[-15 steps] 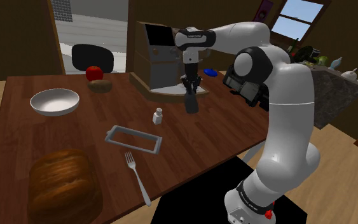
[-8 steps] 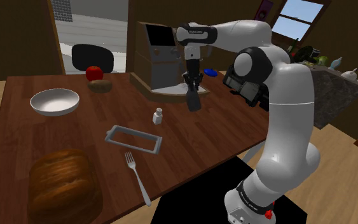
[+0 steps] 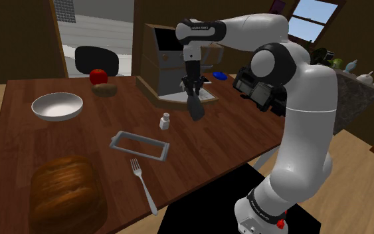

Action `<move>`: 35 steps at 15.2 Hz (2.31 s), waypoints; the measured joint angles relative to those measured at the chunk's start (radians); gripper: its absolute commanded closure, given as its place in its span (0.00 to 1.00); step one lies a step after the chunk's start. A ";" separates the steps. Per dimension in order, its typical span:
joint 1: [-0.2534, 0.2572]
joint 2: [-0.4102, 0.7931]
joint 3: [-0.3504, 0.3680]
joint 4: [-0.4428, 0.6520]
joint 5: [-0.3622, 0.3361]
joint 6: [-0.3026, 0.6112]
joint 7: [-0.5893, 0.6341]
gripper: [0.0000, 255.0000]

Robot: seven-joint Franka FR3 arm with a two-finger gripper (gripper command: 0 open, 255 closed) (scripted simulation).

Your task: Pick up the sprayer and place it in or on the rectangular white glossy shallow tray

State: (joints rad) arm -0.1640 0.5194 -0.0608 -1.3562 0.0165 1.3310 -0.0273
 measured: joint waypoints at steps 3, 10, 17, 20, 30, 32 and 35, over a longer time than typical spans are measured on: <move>0.039 -0.027 0.021 -0.041 0.020 0.017 0.059 1.00; 0.133 -0.049 0.073 -0.077 0.072 0.039 0.200 1.00; 0.227 -0.047 0.126 -0.085 0.122 0.067 0.343 1.00; 0.266 -0.020 0.148 -0.044 0.140 0.063 0.402 1.00; 0.327 0.040 0.176 -0.038 0.161 0.132 0.478 1.00; 0.327 0.044 0.175 -0.060 0.161 0.157 0.472 1.00; 0.328 0.052 0.173 -0.074 0.159 0.187 0.467 1.00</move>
State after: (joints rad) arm 0.1637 0.5717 0.1125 -1.4303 0.1759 1.5185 0.4393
